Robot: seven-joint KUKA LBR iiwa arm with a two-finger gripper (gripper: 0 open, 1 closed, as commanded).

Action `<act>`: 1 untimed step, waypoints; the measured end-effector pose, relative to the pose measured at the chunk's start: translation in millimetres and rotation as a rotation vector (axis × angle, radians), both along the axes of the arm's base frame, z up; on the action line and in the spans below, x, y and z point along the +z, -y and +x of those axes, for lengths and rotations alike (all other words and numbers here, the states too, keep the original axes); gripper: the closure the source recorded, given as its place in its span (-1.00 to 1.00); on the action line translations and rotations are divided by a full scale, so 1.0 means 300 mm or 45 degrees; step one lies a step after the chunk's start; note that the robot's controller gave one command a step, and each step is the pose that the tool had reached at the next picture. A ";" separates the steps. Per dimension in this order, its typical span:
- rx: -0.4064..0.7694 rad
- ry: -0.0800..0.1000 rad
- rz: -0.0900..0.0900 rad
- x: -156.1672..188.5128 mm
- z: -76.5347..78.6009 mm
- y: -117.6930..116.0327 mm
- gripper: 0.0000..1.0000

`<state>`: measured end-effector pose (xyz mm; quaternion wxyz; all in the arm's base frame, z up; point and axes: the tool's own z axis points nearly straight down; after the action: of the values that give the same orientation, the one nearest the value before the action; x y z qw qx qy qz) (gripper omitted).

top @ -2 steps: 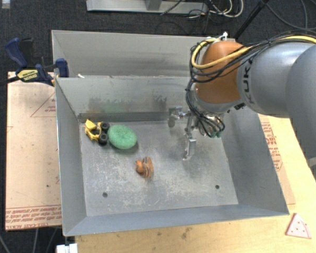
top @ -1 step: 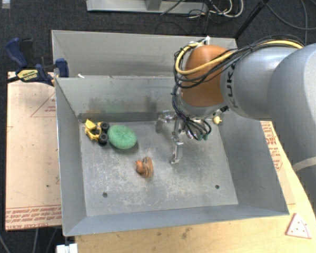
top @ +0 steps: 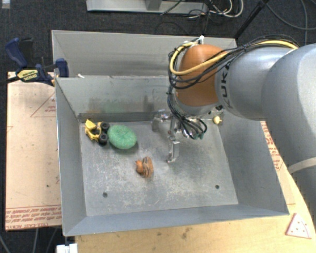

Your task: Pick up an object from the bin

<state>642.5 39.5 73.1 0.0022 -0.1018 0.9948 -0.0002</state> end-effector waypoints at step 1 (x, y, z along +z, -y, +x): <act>0.187 0.001 0.001 -0.003 0.019 -0.135 -1.00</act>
Offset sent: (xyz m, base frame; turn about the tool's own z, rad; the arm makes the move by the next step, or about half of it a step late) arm -0.0151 0.0574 0.0028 -0.0552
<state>648.2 79.9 72.1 0.0025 -0.1747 0.9846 0.0002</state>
